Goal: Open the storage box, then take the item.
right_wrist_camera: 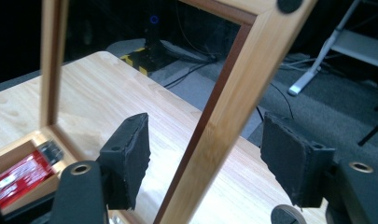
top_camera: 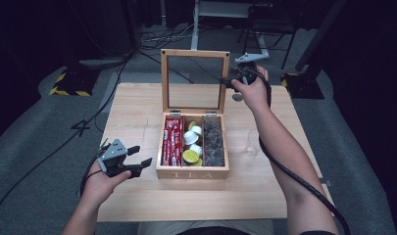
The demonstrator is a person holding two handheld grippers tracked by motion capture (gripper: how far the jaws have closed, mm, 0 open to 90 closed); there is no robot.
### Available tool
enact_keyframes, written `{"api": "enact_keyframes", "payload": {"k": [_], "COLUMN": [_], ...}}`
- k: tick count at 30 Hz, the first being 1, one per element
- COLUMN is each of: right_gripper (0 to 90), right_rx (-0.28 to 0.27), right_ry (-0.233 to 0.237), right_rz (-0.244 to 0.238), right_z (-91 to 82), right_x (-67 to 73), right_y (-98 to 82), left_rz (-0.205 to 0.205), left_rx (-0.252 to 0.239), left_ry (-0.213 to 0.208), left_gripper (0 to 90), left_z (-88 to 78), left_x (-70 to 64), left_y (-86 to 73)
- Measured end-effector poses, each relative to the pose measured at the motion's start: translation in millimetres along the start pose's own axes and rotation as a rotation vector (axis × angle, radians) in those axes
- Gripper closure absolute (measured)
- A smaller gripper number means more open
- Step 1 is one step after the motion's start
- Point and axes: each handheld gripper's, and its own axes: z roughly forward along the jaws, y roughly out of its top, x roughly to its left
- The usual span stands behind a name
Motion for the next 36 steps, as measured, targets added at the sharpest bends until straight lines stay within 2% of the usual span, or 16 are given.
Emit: {"api": "enact_keyframes", "payload": {"k": [7,9,10,11,14,15,18,19,22,27,32,33,36], "right_gripper": [32.8,34.3,34.3,36.0,36.1,36.2,36.3,36.4,36.4,36.4,36.8,37.0,37.3], "right_rx": [-0.026,-0.030,-0.030,-0.027,-0.024,-0.020,-0.014,-0.010,-0.025,-0.022,0.013,0.019,0.034], "right_ry": [0.068,0.087,0.087,0.115,0.132,0.150,0.165,0.172,0.191,0.238,0.274,0.281,0.294], "right_rz": [-0.008,-0.009,-0.009,0.001,0.000,-0.002,-0.009,-0.019,-0.039,-0.065,-0.074,-0.073,-0.072], "right_z": [-35.7,-47.6,-47.6,-57.3,-65.4,-74.6,-81.6,-88.4,-97.0,-103.1,-97.8,-96.1,-92.4], "right_x": [0.7,2.7,2.7,5.0,7.6,12.6,18.4,24.9,33.6,50.1,66.2,68.7,73.5], "right_y": [-8.8,-13.2,-13.2,-18.0,-22.1,-27.1,-30.7,-33.6,-35.9,-40.5,-51.1,-53.2,-57.2], "left_rz": [0.012,-0.003,-0.003,-0.005,0.002,-0.003,0.005,0.004,0.002,-0.003,0.000,-0.013,-0.020], "left_rx": [-0.006,-0.003,-0.003,0.004,0.007,0.006,0.009,0.009,0.006,0.020,0.057,0.070,0.083], "left_ry": [0.012,0.011,0.011,0.008,0.003,0.002,-0.002,-0.005,-0.007,-0.009,0.009,0.009,0.008], "left_gripper": [32.6,32.6,32.5,32.4,32.4,32.3,32.3,32.2,32.0,31.4,30.3,30.1,30.1], "left_z": [-4.7,-3.9,-3.9,-2.7,-1.8,-1.2,-0.5,-0.2,-0.3,1.6,5.7,7.9,10.3], "left_x": [1.2,0.9,0.9,0.5,-0.1,-1.1,-2.0,-2.5,-2.4,-1.2,3.6,6.3,9.3], "left_y": [0.3,-0.9,-0.9,-1.8,-1.8,-1.7,-1.2,-1.2,-0.8,-2.3,-7.4,-10.8,-14.6]}}
